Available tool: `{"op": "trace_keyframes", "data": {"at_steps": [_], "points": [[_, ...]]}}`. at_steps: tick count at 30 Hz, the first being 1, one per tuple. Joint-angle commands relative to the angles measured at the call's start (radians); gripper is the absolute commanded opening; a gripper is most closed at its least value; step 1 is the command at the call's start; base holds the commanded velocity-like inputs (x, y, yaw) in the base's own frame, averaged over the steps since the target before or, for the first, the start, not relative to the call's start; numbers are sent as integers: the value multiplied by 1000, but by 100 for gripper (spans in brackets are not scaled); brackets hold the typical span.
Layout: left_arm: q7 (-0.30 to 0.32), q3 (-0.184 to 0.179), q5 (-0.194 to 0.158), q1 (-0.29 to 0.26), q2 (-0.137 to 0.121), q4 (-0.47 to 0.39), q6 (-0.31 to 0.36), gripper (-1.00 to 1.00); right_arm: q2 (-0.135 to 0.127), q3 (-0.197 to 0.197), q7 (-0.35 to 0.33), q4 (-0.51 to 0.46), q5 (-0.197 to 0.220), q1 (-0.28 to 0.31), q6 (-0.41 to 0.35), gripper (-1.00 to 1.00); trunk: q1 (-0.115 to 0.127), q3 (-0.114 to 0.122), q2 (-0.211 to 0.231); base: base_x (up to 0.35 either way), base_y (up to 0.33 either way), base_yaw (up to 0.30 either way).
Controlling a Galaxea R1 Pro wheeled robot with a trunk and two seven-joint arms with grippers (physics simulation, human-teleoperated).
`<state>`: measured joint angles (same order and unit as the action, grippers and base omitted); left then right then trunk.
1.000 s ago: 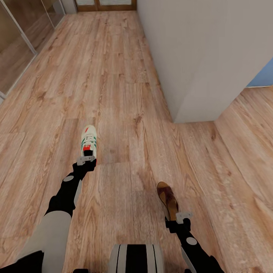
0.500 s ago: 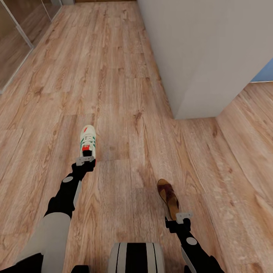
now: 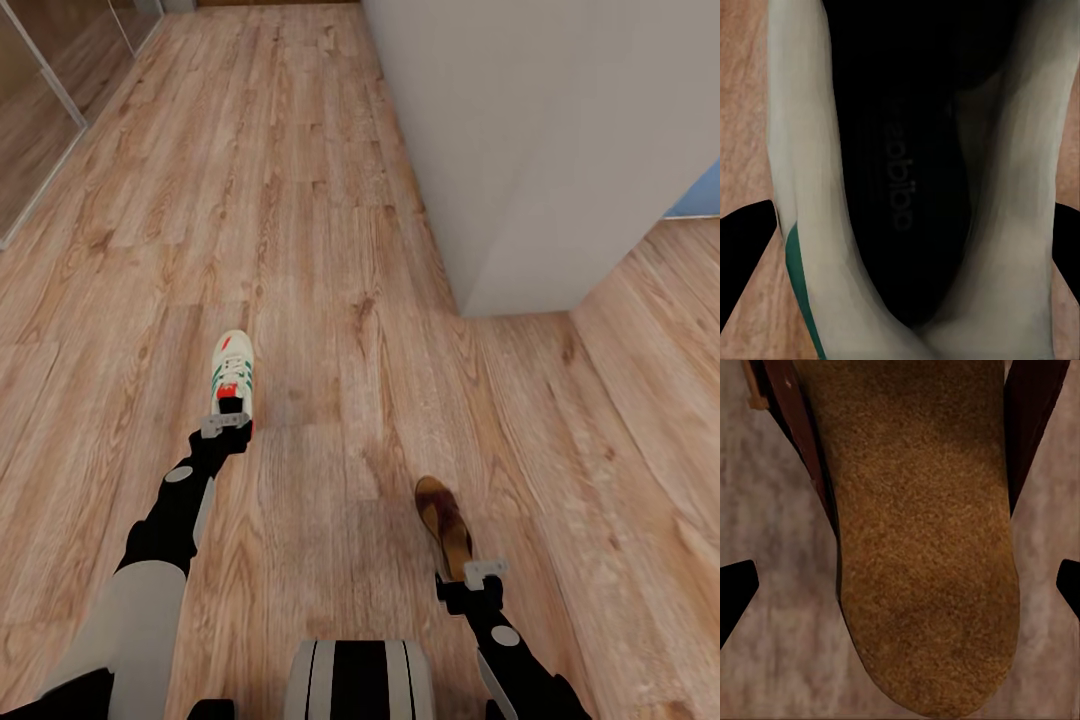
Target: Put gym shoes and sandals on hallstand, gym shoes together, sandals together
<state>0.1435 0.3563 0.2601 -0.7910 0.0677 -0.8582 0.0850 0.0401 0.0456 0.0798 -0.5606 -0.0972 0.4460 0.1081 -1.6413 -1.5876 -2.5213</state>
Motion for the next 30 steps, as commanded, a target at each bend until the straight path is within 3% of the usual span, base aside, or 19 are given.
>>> {"op": "trace_keyframes", "data": {"at_steps": [1, 25, 30], "points": [[10, 6, 8, -1, 2, -4, 4, -100, 0, 3, 8, 1, -10, 0, 1, 100, 0, -1, 0, 135, 0, 0], [8, 7, 10, -1, 2, -13, 11, -100, 0, 2, 9, -1, -9, 0, 1, 100, 0, -1, 0, 14, 0, 0], [8, 6, 10, -1, 1, -13, 14, -100, 0, 2, 9, -1, -9, 0, 1, 100, -2, -20, -1, 0, 0, 0]]}}
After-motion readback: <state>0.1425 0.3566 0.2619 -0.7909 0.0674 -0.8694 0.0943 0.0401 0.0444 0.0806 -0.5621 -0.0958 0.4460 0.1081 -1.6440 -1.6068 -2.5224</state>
